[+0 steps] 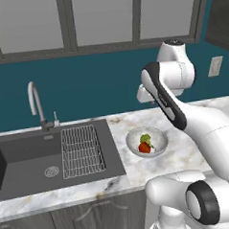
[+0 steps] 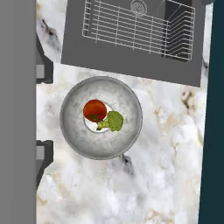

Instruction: Dump the broccoli and tomato from the bowl so the bowl can be washed. Place the bowl in the sink after clearing the leftovers.

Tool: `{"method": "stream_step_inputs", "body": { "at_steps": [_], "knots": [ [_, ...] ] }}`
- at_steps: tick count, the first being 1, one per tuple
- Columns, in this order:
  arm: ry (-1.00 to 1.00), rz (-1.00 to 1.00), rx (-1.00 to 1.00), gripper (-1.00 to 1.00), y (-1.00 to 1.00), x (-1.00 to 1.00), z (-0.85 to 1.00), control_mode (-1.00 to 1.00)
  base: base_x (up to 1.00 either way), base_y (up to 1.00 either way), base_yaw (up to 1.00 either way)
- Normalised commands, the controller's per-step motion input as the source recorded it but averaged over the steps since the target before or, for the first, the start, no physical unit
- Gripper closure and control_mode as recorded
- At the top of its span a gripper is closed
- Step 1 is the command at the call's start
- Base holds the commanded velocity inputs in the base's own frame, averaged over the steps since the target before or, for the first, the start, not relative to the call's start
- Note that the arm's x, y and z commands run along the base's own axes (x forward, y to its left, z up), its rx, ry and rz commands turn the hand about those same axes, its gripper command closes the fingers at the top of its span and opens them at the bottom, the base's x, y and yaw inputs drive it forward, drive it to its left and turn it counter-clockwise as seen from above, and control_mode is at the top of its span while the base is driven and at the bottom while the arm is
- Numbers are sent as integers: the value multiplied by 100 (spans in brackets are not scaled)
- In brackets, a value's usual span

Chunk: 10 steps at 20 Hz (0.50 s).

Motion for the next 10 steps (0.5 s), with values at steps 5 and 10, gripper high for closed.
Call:
{"method": "stream_step_inputs", "body": {
  "at_steps": [5, 10],
  "knots": [
    [2, -12, 6, -100, -54, -34, -38, -100, 0, 0, 0],
    [12, -27, 7, -100, -72, -18, -87, -100, 0, 0, 0]
  ]
}}
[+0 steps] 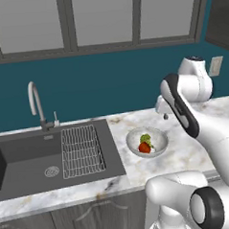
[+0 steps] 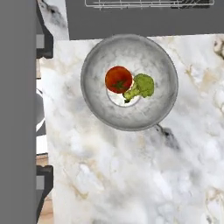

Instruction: Dump the broccoli and tomato from the bowl so the bowl can be washed. Place the bowl in the sink after clearing the leftovers.

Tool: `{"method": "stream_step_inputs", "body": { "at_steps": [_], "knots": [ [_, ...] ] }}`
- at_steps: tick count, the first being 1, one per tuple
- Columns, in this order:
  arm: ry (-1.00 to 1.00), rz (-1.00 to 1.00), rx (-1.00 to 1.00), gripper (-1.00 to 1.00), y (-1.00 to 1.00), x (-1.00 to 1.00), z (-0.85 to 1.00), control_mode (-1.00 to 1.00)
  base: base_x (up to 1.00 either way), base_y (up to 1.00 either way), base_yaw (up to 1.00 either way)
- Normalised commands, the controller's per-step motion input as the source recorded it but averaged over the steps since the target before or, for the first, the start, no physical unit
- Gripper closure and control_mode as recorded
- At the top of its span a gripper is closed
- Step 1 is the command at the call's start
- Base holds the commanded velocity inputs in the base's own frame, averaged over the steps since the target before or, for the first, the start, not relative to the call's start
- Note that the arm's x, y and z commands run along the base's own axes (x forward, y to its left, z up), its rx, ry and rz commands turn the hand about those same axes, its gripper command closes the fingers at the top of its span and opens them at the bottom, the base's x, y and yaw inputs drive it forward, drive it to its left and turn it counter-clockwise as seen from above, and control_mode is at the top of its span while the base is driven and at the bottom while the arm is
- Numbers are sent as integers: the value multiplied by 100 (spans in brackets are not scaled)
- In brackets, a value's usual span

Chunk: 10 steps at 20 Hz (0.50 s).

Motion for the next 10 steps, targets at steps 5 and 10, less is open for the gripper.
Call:
{"method": "stream_step_inputs", "body": {
  "at_steps": [5, 10],
  "knots": [
    [15, -13, 6, -100, -25, 9, -80, -100, 0, 0, 0],
    [8, 0, 7, -100, 0, 46, -60, -100, 0, 0, 0]
  ]
}}
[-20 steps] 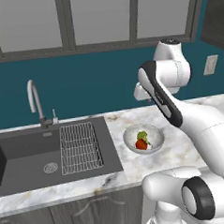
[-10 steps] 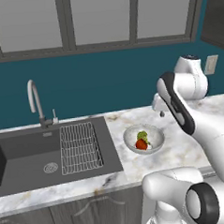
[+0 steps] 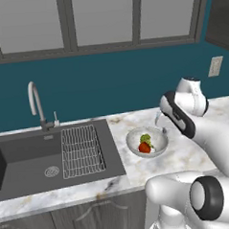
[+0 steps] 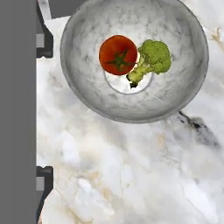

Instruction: Dump the broccoli and tomato from the bowl so the bowl can be washed. Place the bowl in the sink after clearing the leftovers.

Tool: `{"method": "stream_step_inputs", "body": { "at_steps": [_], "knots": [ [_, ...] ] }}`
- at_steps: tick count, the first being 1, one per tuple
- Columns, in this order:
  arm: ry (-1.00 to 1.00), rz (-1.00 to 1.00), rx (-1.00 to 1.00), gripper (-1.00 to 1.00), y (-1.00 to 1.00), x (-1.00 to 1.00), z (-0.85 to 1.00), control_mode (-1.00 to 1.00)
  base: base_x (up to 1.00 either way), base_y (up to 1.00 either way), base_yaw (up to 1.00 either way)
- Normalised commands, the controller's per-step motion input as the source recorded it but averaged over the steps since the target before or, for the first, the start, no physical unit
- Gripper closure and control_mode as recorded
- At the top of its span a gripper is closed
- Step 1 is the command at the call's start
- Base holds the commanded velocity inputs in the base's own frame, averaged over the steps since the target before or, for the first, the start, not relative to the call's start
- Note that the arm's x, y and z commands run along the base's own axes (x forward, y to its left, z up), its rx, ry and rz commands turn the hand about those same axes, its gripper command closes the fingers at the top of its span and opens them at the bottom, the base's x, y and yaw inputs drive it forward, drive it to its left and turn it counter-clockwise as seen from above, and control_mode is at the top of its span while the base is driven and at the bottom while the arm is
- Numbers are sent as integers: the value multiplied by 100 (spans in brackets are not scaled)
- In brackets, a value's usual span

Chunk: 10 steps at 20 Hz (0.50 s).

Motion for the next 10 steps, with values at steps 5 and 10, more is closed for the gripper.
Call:
{"method": "stream_step_inputs", "body": {
  "at_steps": [5, 10],
  "knots": [
    [5, 0, 2, -100, 0, 55, -66, -100, 0, 0, 0],
    [5, -1, 0, -100, 0, 37, -69, -100, 0, 0, 0]
  ]
}}
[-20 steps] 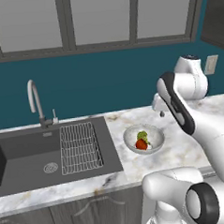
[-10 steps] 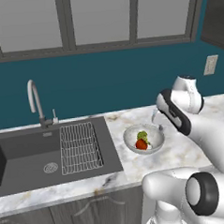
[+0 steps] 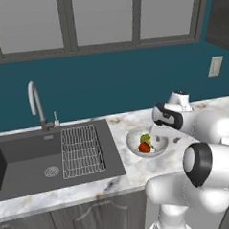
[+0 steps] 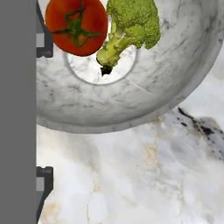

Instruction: Dump the broccoli and tomato from the bowl so the bowl can be washed. Place the bowl in the sink after clearing the leftovers.

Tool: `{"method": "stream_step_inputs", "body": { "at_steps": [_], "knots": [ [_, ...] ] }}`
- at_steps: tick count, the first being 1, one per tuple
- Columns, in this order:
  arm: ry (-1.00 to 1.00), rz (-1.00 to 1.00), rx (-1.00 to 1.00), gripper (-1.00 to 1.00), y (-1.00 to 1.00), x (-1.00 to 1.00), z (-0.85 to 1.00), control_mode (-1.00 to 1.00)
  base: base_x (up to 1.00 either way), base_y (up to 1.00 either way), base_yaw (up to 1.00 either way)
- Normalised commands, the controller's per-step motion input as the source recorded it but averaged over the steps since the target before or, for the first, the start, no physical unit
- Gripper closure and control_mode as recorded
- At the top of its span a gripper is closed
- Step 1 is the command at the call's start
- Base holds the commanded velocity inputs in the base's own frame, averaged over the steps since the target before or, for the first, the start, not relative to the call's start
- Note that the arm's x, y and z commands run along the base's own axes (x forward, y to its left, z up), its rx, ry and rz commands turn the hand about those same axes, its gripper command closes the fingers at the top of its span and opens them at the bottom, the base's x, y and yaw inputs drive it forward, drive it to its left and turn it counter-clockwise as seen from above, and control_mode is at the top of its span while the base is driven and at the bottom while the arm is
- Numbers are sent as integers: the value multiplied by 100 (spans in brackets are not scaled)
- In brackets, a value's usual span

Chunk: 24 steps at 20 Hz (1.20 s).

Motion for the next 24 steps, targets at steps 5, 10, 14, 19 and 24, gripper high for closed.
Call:
{"method": "stream_step_inputs", "body": {
  "at_steps": [5, 10, 14, 19, 24],
  "knots": [
    [0, -1, 1, -100, 0, 23, -47, -100, 0, 0, 0],
    [-1, 0, 3, 100, 0, 4, -21, -100, 0, 0, 0],
    [0, 0, 0, 100, 0, 0, 0, -100, 0, 0, 0],
    [-7, -1, 2, 100, 13, -6, 12, -100, 0, 0, 0],
    [-37, -7, 5, 100, 62, -31, 69, -100, 0, 0, 0]
  ]
}}
